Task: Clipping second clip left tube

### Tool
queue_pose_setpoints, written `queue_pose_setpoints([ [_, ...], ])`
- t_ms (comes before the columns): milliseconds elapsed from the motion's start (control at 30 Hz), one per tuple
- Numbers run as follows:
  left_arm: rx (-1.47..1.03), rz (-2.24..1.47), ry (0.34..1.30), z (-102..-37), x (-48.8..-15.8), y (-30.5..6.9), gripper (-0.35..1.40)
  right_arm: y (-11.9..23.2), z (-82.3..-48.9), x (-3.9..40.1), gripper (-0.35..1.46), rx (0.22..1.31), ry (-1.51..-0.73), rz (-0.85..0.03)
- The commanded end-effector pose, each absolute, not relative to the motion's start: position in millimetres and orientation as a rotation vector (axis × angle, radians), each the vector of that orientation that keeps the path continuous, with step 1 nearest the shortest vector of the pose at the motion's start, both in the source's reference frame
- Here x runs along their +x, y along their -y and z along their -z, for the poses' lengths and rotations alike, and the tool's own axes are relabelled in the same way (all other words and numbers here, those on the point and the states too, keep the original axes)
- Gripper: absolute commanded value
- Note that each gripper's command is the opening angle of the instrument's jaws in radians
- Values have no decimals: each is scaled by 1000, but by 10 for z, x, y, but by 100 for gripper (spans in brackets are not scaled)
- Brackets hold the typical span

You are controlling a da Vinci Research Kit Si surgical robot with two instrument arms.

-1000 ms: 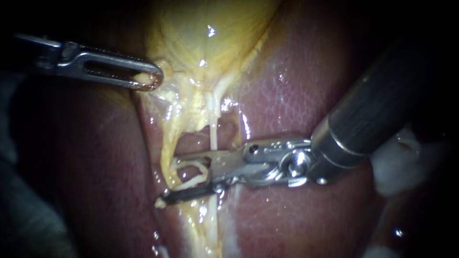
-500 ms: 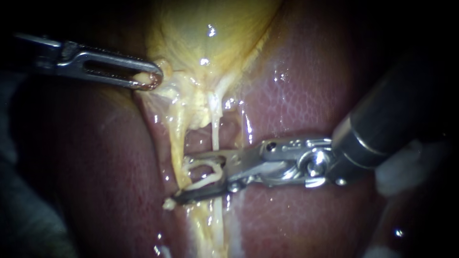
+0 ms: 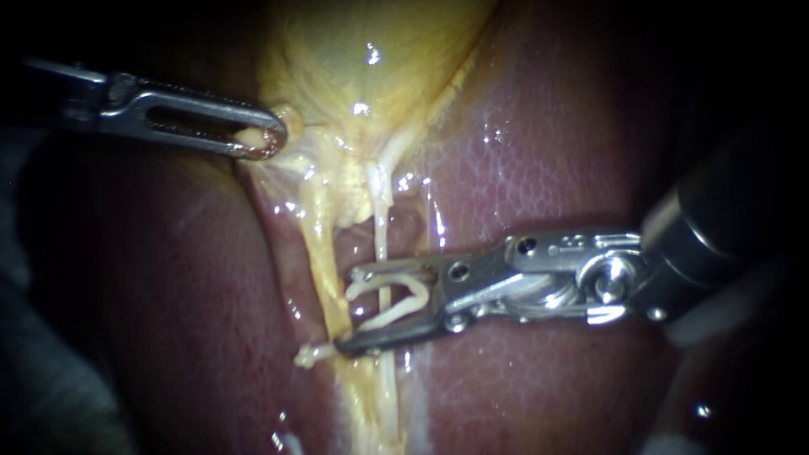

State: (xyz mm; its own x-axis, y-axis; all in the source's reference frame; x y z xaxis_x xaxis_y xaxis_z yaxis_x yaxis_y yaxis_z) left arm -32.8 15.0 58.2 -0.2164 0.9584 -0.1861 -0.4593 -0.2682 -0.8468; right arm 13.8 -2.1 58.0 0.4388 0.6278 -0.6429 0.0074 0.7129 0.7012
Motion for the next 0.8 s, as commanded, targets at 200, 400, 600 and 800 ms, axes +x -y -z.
queue_pose_setpoints([
  [200,-899,-1700,811,-582,-327,-150,-35,22,-578,134,50,741,-1070,-446],
  [400,-899,-1700,811,-582,-327,-150,-35,21,-588,129,50,856,-1090,-528],
  [600,-899,-1700,811,-582,-327,-150,-35,21,-609,123,50,924,-1088,-566],
  [800,-899,-1700,811,-582,-327,-150,-35,25,-634,118,50,923,-1067,-575],
])
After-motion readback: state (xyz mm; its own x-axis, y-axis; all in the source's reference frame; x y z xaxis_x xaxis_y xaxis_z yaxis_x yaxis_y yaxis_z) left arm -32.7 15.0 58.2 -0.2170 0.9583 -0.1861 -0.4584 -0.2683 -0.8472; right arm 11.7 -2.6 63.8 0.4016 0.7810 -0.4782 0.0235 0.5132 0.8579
